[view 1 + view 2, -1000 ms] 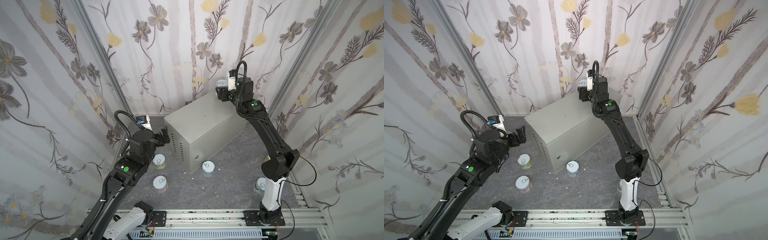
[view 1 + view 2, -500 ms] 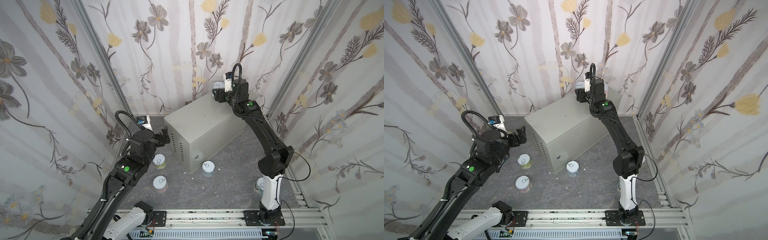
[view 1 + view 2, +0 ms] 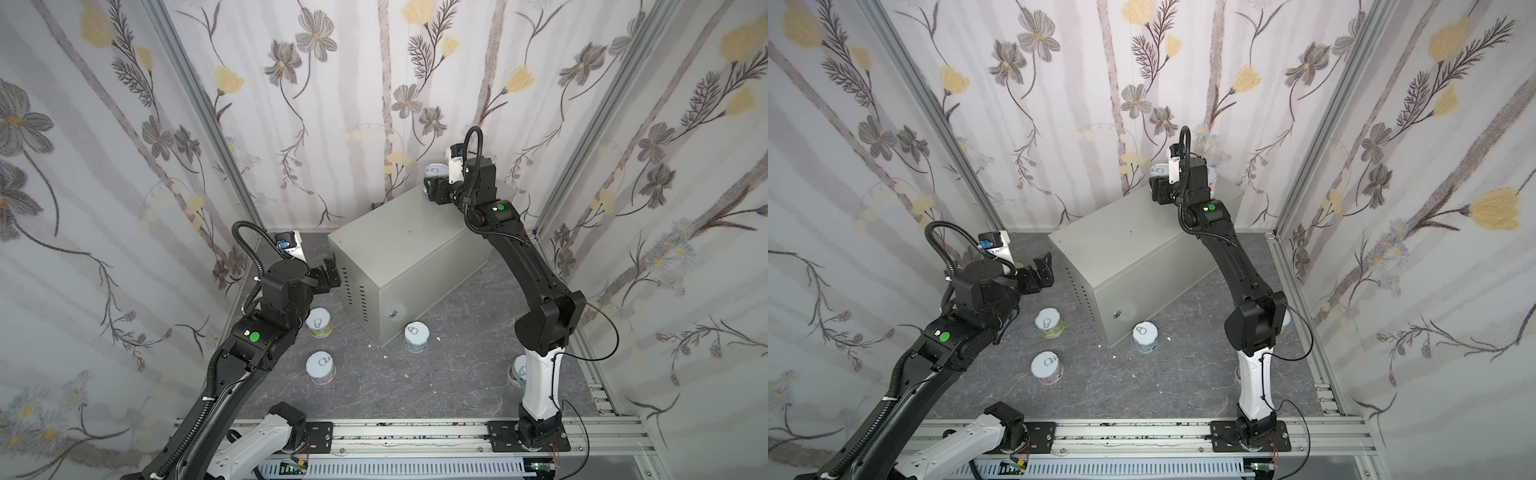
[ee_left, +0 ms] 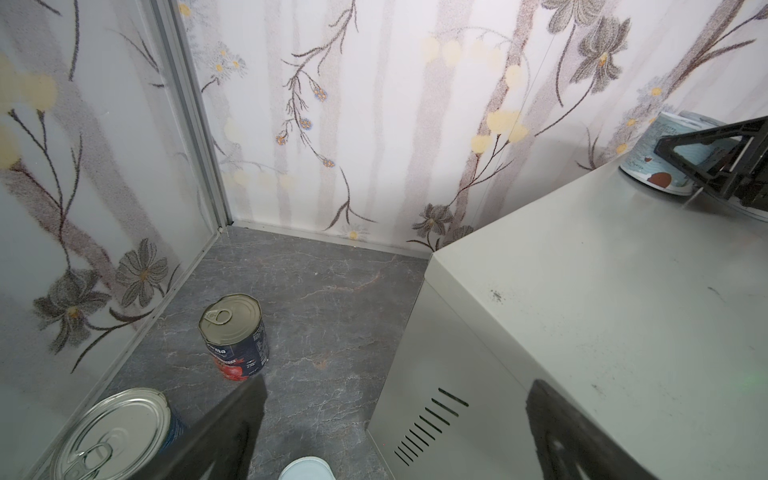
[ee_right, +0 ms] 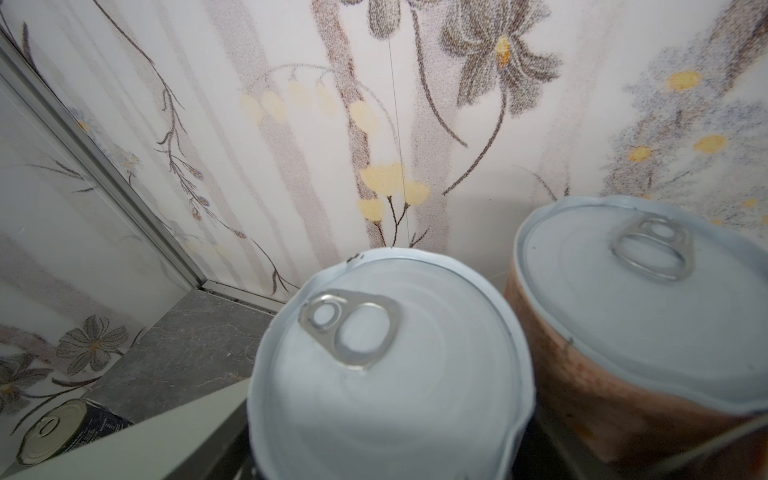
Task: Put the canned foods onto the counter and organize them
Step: 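Open the right gripper and lift it off the white-lidded can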
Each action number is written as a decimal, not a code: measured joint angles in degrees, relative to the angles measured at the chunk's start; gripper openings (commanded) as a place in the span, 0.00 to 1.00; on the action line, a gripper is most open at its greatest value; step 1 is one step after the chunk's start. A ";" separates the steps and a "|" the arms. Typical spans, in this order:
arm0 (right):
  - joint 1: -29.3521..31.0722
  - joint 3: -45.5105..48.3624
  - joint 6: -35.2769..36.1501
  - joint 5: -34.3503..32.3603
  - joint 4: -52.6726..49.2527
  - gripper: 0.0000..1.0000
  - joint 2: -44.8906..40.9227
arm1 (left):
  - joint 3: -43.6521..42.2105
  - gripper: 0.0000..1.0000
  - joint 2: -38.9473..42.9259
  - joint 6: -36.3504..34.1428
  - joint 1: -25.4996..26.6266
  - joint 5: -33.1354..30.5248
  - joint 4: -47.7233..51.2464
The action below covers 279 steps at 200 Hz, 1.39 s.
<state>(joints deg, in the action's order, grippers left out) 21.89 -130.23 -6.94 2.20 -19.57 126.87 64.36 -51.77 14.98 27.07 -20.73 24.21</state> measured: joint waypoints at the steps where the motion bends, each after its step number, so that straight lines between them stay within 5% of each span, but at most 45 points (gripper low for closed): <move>1: 0.00 0.00 0.02 0.00 0.00 0.87 0.00 | 0.00 1.00 0.00 0.00 0.00 0.00 0.00; 90: 0.04 -0.22 0.55 0.68 0.17 0.93 -2.21 | 0.00 1.00 1.05 -0.02 0.00 0.00 0.00; 211: 2.16 -0.11 0.57 1.29 -2.86 0.94 -17.03 | -0.59 1.00 7.72 1.20 -0.17 -0.70 3.48; 279: 4.02 18.62 -0.15 -1.29 -6.27 0.94 -35.89 | -5.14 1.00 12.70 4.37 -0.33 0.42 7.34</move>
<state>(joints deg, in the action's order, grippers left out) 25.91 -111.61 -7.09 0.91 -25.85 90.98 59.22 -39.07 19.35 26.74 -20.32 31.55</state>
